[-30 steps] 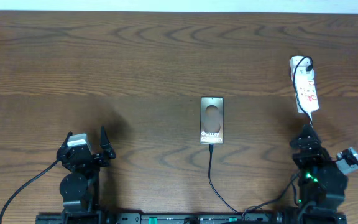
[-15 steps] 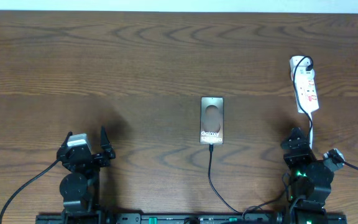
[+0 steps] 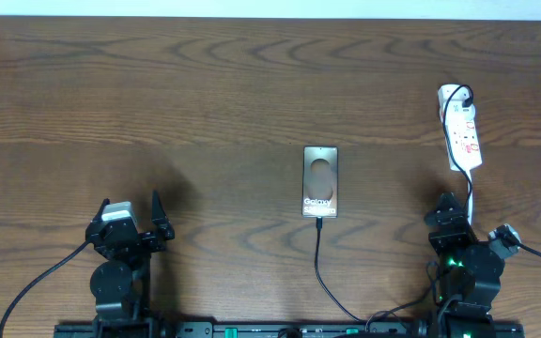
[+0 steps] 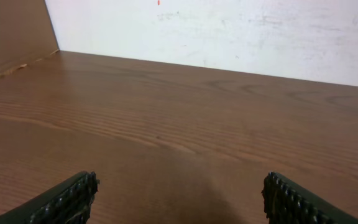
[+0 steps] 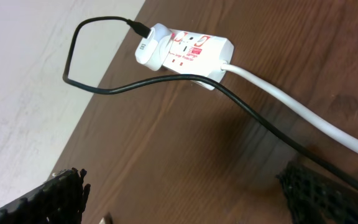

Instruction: Plug charger to phone and switch on socket

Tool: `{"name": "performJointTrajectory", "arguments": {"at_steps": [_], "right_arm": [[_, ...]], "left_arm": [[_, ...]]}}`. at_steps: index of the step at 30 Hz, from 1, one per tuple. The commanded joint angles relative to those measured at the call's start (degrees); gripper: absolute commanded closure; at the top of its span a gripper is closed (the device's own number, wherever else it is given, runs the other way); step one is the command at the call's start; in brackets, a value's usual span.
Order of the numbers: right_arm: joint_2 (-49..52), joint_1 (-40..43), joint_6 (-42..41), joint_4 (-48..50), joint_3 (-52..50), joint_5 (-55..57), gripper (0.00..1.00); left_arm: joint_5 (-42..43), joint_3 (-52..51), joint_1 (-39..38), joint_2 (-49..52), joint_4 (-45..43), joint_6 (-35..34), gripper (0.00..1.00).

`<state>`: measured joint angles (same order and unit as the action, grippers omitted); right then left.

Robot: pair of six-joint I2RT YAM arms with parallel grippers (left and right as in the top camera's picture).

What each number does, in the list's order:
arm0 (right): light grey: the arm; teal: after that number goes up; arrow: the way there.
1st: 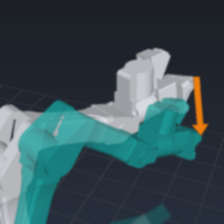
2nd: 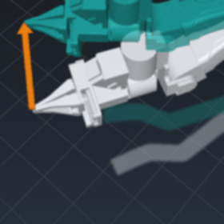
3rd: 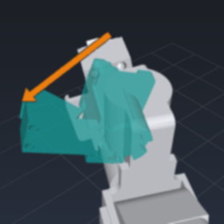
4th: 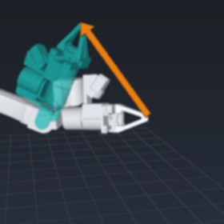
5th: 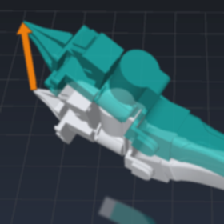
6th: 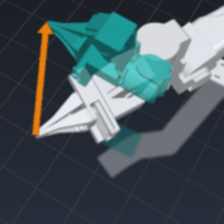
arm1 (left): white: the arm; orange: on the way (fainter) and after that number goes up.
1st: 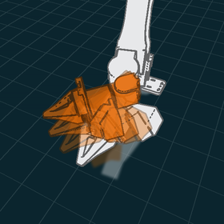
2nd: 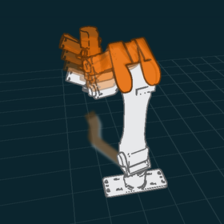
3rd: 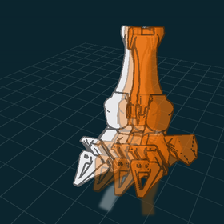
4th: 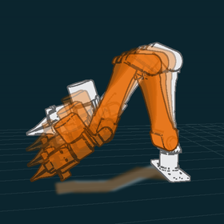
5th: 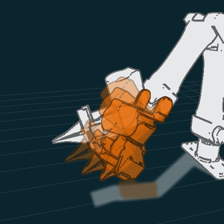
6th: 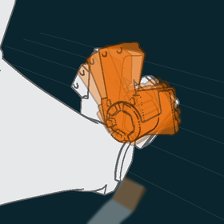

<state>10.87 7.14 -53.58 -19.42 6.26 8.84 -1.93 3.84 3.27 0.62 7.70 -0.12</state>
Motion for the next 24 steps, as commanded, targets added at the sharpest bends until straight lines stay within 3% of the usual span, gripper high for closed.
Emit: {"name": "performJointTrajectory", "arguments": {"at_steps": [1, 12, 19, 24], "right_arm": [[-0.52, -0.26, -0.15, 0.17, -0.37, 0.66, 0.01], [-1.03, -0.26, -0.13, 0.17, -0.37, 0.68, 0.01], [-10.40, 0.35, 0.07, 0.37, -0.37, 0.70, 0.01], [-10.60, 0.37, 4.87, 0.39, -0.44, 0.52, 0.01]], "left_arm": [[-0.17, -1.51, -0.13, -0.28, 0.85, 0.52, 0.13], [-0.17, -1.49, -0.13, -0.28, 0.85, 0.52, 0.13], [-0.17, -1.51, -0.13, -0.28, 0.85, 0.52, 0.13], [-0.17, -1.51, -0.13, -0.28, 0.85, 0.52, 0.13]]}}
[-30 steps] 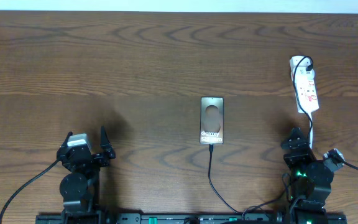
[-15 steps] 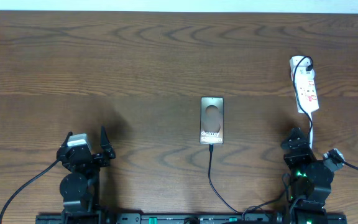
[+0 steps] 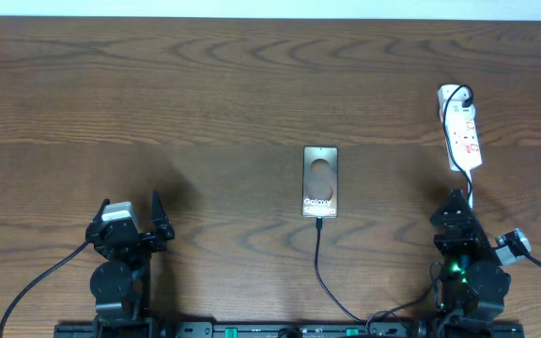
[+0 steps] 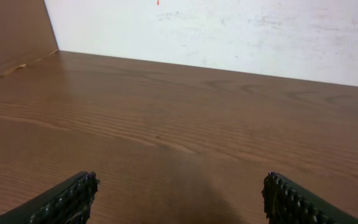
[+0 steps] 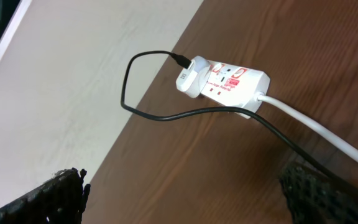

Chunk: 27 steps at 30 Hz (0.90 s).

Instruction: Plug charger to phone and switch on socket

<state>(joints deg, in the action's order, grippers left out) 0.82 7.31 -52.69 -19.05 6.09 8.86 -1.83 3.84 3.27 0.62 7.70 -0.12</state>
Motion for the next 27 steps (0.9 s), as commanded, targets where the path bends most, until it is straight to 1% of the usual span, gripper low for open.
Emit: {"name": "performJointTrajectory", "arguments": {"at_steps": [1, 3, 6, 10, 14, 15, 16, 18, 19, 21, 27], "right_arm": [[-0.55, 0.20, 5.55, 0.26, -0.31, 0.79, 0.01], [-0.55, 0.20, 8.72, 3.41, -1.07, 1.31, 0.01], [-0.57, 0.20, 15.67, 18.23, -6.12, 0.20, 0.01], [-0.59, 0.26, 22.03, 23.63, -5.81, -0.87, 0.01], [-0.59, 0.24, 25.03, 22.58, -5.81, -4.33, 0.01], [-0.59, 0.24, 26.43, 21.57, -5.81, -5.27, 0.01], [-0.59, 0.26, 29.11, 18.56, -5.84, -6.73, 0.01], [-0.59, 0.26, 30.75, 15.08, -5.84, -6.91, 0.01], [-0.57, 0.39, 33.44, 14.78, -5.84, -8.37, 0.01], [-0.59, 1.07, 35.67, 14.78, -5.84, -10.01, 0.01], [-0.59, 6.64, 35.63, 14.99, -5.86, -13.53, 0.01]], "left_arm": [[-0.28, -1.51, -0.13, -0.28, 0.85, 0.52, 0.13], [-0.28, -1.49, -0.13, -0.28, 0.85, 0.52, 0.13], [-0.28, -1.51, -0.13, -0.28, 0.85, 0.52, 0.13], [-0.28, -1.49, -0.13, -0.28, 0.85, 0.52, 0.13], [-0.28, -1.51, -0.13, -0.28, 0.85, 0.52, 0.13], [-0.28, -1.51, -0.13, -0.28, 0.85, 0.52, 0.13], [-0.28, -1.51, -0.13, -0.28, 0.83, 0.52, 0.13], [-0.28, -1.49, -0.13, -0.28, 0.85, 0.52, 0.13], [-0.28, -1.51, -0.13, -0.28, 0.85, 0.52, 0.13], [-0.28, -1.51, -0.13, -0.28, 0.85, 0.52, 0.13], [-0.28, -1.49, -0.13, -0.28, 0.85, 0.52, 0.13]]}}
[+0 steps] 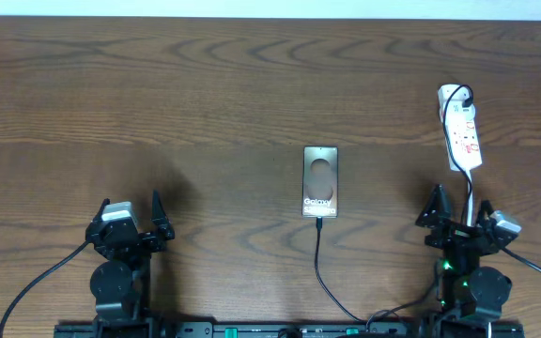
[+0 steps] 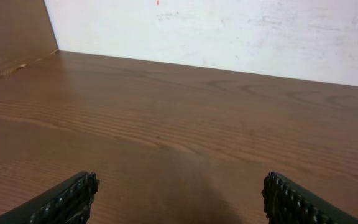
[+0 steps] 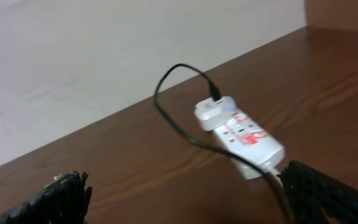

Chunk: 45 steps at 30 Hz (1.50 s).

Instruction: Plug charger to phone and switch on socket

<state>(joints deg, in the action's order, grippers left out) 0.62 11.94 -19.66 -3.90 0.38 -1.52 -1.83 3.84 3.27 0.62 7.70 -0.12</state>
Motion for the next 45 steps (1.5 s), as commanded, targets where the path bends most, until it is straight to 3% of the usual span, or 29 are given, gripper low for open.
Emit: {"name": "performJointTrajectory", "arguments": {"at_steps": [1, 10, 45], "right_arm": [[-0.39, 2.10, 2.82, -0.17, -0.15, -3.04, 0.01], [-0.39, 1.81, 9.55, -0.20, -0.15, -3.15, 0.01], [-0.33, 1.18, 9.46, -0.04, -0.07, -2.95, 0.01]], "left_arm": [[-0.28, -1.51, -0.13, -0.28, 0.85, 0.52, 0.13], [-0.28, -1.51, -0.13, -0.28, 0.85, 0.50, 0.13], [-0.28, -1.51, -0.13, -0.28, 0.85, 0.52, 0.13]]}}
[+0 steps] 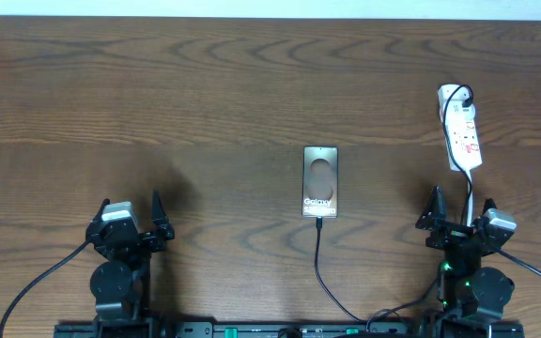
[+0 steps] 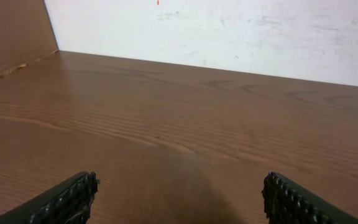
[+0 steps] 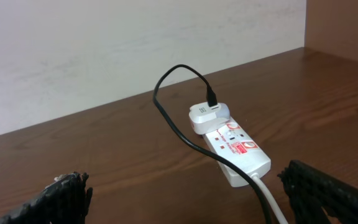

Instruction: Plug charger to phone and switch on socket

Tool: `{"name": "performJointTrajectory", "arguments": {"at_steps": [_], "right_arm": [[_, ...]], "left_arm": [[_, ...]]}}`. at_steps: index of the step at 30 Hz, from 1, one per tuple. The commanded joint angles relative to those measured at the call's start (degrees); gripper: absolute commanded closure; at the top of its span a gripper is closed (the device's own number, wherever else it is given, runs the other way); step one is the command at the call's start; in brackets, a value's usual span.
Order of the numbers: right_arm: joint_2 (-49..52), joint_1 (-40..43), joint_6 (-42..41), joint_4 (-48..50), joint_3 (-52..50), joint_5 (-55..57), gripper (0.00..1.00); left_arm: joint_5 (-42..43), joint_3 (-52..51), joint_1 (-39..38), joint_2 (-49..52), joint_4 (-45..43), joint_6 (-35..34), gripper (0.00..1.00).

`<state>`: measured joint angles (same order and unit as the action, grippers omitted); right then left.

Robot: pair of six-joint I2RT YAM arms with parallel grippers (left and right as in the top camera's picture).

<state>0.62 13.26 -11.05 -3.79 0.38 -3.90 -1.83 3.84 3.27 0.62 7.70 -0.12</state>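
A dark Galaxy phone (image 1: pixel 320 181) lies flat mid-table, with the black charger cable (image 1: pixel 318 253) meeting its near end. The white socket strip (image 1: pixel 461 127) (image 3: pixel 235 146) lies at the far right, a white adapter (image 3: pixel 207 116) plugged into its far end with the cable looping out of it. My right gripper (image 1: pixel 458 221) (image 3: pixel 185 199) stands open near the table's front edge, facing the strip, nothing between its fingers. At the front left, my left gripper (image 1: pixel 131 218) (image 2: pixel 179 199) is open over bare wood.
The strip's white mains lead (image 3: pixel 267 202) and the black cable run back toward my right gripper along the wooden table (image 1: pixel 158 103). A white wall (image 2: pixel 229 31) stands beyond the far edge, and a brown board (image 2: pixel 11 31) at the left.
My right gripper has turned a little, so the socket strip now sits nearer the middle of its view. The left arm, phone and cable are unchanged.
My right gripper stood tilted by the strip's lead, open. It then rolled upright over the following moments, its view swinging until the strip appeared level ahead. Phone with cable at its end and the left gripper stayed put throughout.
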Motion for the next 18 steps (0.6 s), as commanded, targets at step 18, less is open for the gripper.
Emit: {"name": "performJointTrajectory", "arguments": {"at_steps": [18], "right_arm": [[-0.33, -0.13, 0.83, -0.15, -0.07, -0.57, 0.01]], "left_arm": [[-0.48, -1.53, -0.61, -0.52, 0.74, 0.52, 0.13]]}}
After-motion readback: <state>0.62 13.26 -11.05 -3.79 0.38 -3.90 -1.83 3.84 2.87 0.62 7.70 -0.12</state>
